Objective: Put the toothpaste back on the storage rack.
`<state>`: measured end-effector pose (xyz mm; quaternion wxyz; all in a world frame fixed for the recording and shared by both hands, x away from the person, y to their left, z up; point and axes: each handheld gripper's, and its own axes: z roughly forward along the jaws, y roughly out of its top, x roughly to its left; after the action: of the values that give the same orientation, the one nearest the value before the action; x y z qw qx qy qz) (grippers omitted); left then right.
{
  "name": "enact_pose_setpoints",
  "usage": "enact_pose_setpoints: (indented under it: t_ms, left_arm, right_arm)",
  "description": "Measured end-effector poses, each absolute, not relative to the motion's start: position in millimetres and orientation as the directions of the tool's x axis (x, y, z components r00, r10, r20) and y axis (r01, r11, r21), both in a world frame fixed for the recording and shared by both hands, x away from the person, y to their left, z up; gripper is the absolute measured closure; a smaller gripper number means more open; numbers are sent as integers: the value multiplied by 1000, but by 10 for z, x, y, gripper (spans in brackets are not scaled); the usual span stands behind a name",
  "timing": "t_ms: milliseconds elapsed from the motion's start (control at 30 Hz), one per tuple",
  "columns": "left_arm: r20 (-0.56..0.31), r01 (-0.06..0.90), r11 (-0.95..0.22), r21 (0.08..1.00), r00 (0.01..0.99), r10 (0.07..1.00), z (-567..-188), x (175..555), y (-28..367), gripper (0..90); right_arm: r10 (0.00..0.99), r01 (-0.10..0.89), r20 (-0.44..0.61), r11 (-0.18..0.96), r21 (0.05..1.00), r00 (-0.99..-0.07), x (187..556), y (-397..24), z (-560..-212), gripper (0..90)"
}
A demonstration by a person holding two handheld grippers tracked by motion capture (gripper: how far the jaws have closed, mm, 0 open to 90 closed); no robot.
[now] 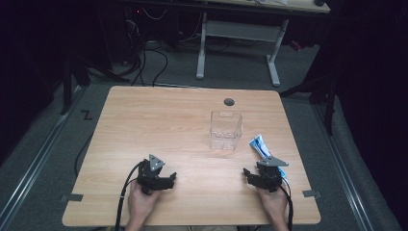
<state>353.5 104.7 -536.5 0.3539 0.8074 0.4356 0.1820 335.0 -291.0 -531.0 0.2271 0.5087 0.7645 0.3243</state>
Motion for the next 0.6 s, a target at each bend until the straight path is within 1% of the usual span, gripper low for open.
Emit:
enact_pose_setpoints:
  t_ms: [600]
  left_arm:
    - [-17, 576, -367, 731, 552, 834, -5366, 3533, 1045, 157]
  right_arm:
    - [924, 628, -20, 275, 727, -382, 3351, -2913, -5310, 363]
